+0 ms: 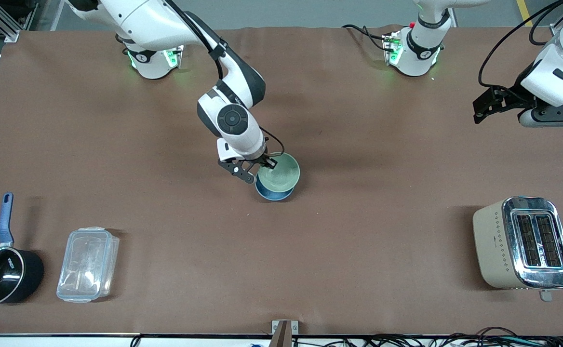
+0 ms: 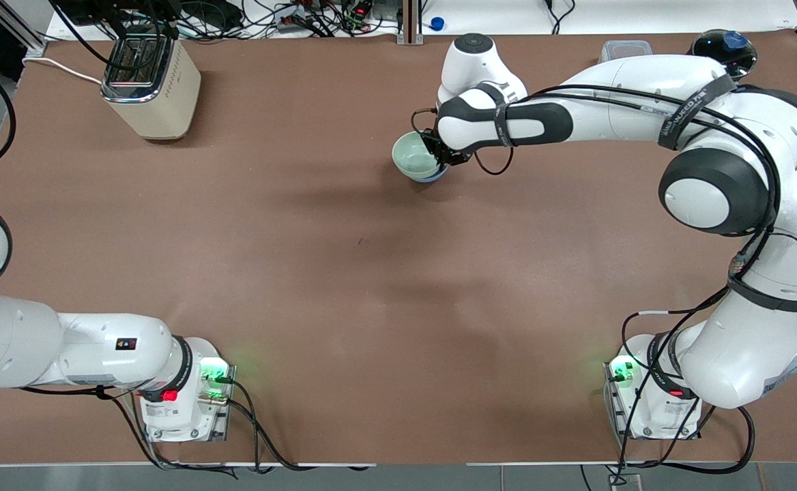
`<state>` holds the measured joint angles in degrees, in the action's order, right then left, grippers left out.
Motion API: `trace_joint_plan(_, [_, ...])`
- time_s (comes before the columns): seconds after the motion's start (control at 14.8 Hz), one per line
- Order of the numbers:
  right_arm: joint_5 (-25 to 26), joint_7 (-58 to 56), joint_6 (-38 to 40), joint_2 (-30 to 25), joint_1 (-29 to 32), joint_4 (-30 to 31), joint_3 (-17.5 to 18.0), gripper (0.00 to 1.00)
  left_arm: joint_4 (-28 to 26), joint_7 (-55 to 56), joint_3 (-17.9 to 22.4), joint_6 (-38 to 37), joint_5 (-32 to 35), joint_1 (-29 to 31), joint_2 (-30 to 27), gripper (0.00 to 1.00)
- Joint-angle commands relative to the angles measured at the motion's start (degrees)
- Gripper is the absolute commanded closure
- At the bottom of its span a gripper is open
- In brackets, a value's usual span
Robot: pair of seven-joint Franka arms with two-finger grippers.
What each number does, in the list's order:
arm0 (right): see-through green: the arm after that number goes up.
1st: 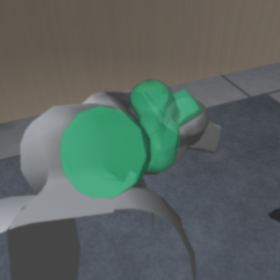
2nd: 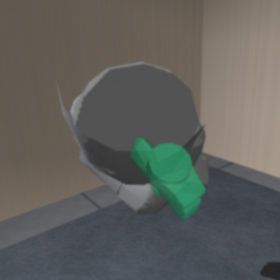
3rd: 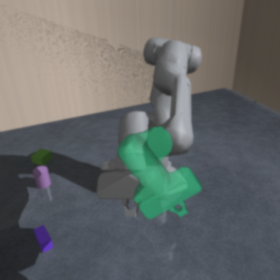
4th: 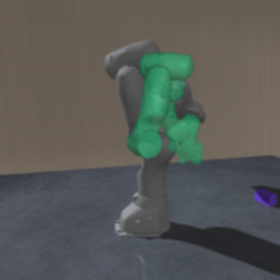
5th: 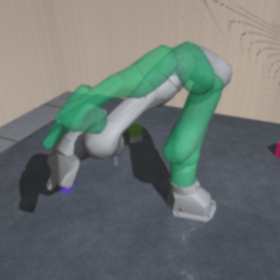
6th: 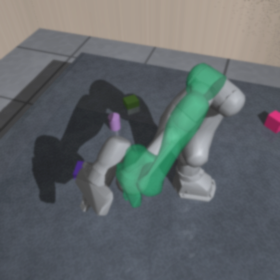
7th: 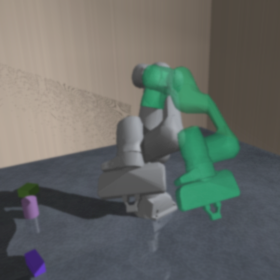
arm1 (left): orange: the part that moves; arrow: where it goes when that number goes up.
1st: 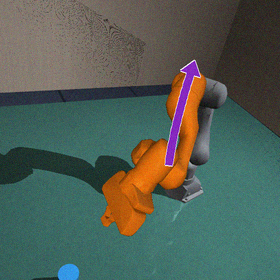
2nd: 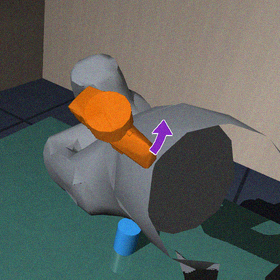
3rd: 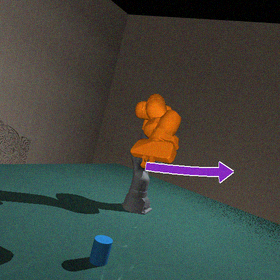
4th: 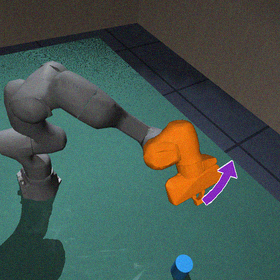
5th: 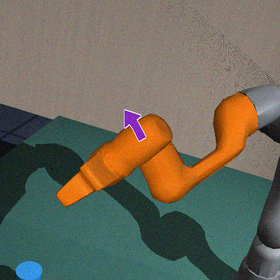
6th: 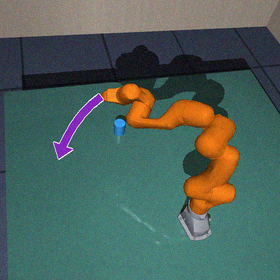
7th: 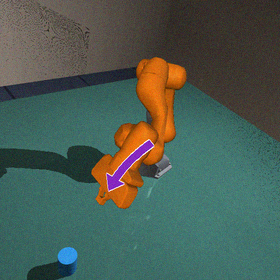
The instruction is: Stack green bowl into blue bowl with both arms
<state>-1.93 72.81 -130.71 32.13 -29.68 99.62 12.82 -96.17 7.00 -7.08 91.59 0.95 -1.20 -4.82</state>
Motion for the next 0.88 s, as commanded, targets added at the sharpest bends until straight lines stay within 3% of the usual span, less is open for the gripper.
trace_joint_plan(0.0, [1.23, 1.2, -0.69, 0.13, 0.58, 0.31, 0.45, 0.93, 1.77, -1.63, -0.12, -0.1, -0.24, 0.15, 0.95, 0.0])
trace_joint_plan(0.07, [1.14, 1.29, -0.51, 0.22, 0.76, 0.22, 0.45, 0.81, 2.29, -2.33, -0.12, -0.19, -0.24, 0.06, 1.57, 0.0])
trace_joint_plan(0.2, [1.14, 1.29, -0.07, 0.22, 1.9, -0.13, 0.45, 0.21, 3.0, -3.48, -0.12, -0.19, -0.24, 0.14, 2.01, 0.0])
trace_joint_plan(0.27, [1.23, 1.29, -0.07, 0.13, 1.99, -0.48, 0.36, 0.0, 3.35, -3.57, -0.12, -0.19, -0.24, 0.06, 2.01, 0.0])
trace_joint_plan(0.47, [1.4, 1.02, 4.65, -0.92, 4.0, -4.94, 0.01, 0.0, 3.71, -3.57, -0.12, -0.19, -0.16, -0.03, 2.8, 0.0])
trace_joint_plan(0.54, [3.41, 0.76, 9.11, -3.19, 5.58, -6.09, 0.01, 0.0, 3.71, -3.57, -0.12, -0.19, -0.16, -0.12, 2.89, 0.0])
trace_joint_plan(0.68, [12.44, -0.63, 17.29, -9.16, 9.62, -6.19, 0.45, 0.0, 3.62, -3.74, -0.12, -0.28, -0.24, 0.05, 3.5, 0.0])
trace_joint_plan(0.81, [14.5, -12.26, 23.11, -13.91, 13.92, -6.19, 0.45, 0.0, 3.62, -3.83, -0.12, -0.54, -0.33, 0.14, 3.33, 0.0])
